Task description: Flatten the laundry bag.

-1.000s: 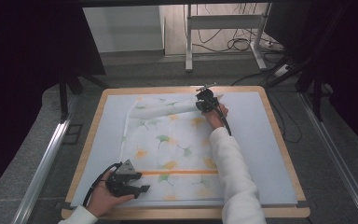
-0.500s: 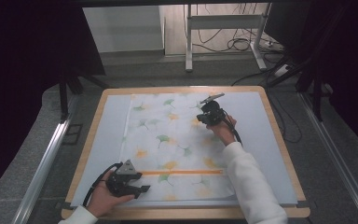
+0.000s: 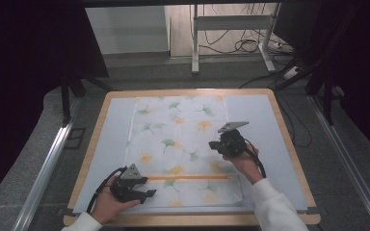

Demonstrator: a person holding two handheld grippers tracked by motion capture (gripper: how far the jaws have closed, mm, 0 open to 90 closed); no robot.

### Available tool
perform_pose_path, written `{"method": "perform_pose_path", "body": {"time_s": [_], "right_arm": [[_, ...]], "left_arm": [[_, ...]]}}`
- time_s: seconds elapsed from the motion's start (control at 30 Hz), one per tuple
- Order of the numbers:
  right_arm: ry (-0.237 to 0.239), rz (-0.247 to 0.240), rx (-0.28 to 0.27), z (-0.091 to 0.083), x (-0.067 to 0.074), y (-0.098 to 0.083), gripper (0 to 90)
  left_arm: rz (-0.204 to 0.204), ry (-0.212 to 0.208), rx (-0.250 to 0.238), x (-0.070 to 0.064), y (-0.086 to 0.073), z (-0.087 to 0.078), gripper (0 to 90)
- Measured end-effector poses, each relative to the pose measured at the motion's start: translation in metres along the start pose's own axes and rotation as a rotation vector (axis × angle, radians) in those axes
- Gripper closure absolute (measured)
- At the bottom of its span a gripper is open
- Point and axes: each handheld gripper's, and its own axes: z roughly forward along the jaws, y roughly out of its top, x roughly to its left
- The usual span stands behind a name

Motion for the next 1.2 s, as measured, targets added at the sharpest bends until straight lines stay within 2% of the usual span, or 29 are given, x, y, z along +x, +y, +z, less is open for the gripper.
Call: {"method": "perform_pose_path", "body": {"time_s": [0.23,0.37,0.47,0.7,0.97,1.2], "right_arm": [[0.023,-0.050,0.013,-0.026,0.028,-0.043,88.9],[0.030,-0.042,0.013,-0.038,0.034,-0.064,88.9],[0.031,-0.030,0.004,-0.045,0.038,-0.072,88.9],[0.033,-0.029,-0.004,-0.053,0.041,-0.080,88.9],[0.042,-0.031,0.012,-0.047,0.040,-0.081,88.8],[0.058,-0.038,0.019,-0.043,0.042,-0.079,88.8]], "left_arm": [[-0.007,0.027,-0.034,0.001,0.002,-0.004,39.0],[-0.011,0.036,-0.052,0.001,0.005,-0.005,39.0],[-0.005,0.041,-0.064,-0.001,0.008,-0.006,39.0],[0.005,0.040,-0.062,-0.003,0.011,-0.003,38.7],[-0.005,0.051,-0.071,-0.001,0.008,-0.006,38.8],[-0.029,0.071,-0.109,0.001,0.008,-0.011,38.8]]}}
